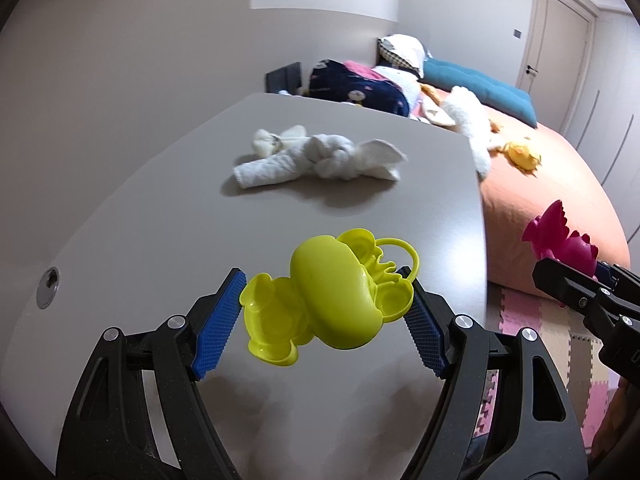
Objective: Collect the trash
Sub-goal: 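Carry the plush and rattle over the bin and open both tools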
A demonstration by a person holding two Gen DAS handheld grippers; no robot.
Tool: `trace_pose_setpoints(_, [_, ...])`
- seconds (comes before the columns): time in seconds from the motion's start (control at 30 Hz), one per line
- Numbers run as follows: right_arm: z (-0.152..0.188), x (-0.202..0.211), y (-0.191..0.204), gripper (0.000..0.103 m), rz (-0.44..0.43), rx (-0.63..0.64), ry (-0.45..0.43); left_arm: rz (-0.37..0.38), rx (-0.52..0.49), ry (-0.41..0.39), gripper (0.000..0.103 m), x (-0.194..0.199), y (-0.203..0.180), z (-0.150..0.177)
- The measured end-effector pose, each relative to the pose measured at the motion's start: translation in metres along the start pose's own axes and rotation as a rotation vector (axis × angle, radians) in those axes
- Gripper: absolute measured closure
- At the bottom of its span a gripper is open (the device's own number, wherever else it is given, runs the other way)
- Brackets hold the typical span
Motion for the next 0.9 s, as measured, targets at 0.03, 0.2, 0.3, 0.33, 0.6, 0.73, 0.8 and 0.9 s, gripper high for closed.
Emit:
trace_pose_setpoints(0.03, [0.001, 0.003, -0.005, 0.054, 0.006, -0.006, -0.004, 0.007, -0.006, -0.001, 0.029, 0.000, -0.006, -0.001])
trace_pose_setpoints(0.2, [0.005, 0.018, -0.031, 0.054, 0.036, -0.035, -0.020, 0.040, -0.040, -0.004, 0.029, 0.000, -0.036, -0.002])
trace_pose_setpoints(0.3, [0.005, 0.025, -0.046, 0.054, 0.054, -0.052, -0.030, 0.060, -0.061, -0.004, 0.029, -0.001, -0.054, -0.002])
trace_pose_setpoints(0.33, [0.006, 0.028, -0.050, 0.054, 0.060, -0.056, -0.033, 0.067, -0.071, -0.004, 0.029, -0.001, -0.061, -0.003])
trace_pose_setpoints(0.6, [0.010, 0.052, -0.092, 0.054, 0.113, -0.102, -0.062, 0.120, -0.135, -0.006, 0.029, 0.000, -0.111, -0.006])
trace_pose_setpoints(0.73, [0.013, 0.062, -0.110, 0.054, 0.137, -0.124, -0.070, 0.145, -0.164, -0.003, 0.029, -0.001, -0.134, -0.005])
trace_pose_setpoints(0.8, [0.014, 0.066, -0.117, 0.054, 0.146, -0.134, -0.073, 0.153, -0.175, -0.001, 0.029, -0.001, -0.142, -0.004])
trace_pose_setpoints(0.9, [0.018, 0.072, -0.130, 0.054, 0.162, -0.149, -0.077, 0.169, -0.195, 0.002, 0.029, -0.001, -0.157, -0.001])
Point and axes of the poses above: each gripper's, at about its wrist camera, not at the fingertips, and x roughly against the way its jaws point, y to its left, z to its underside, the point moved 10 cm from there along -x, roughly the way its jaws point, and after that the axes turned 2 degrees about -x, right-handed, at the moved point
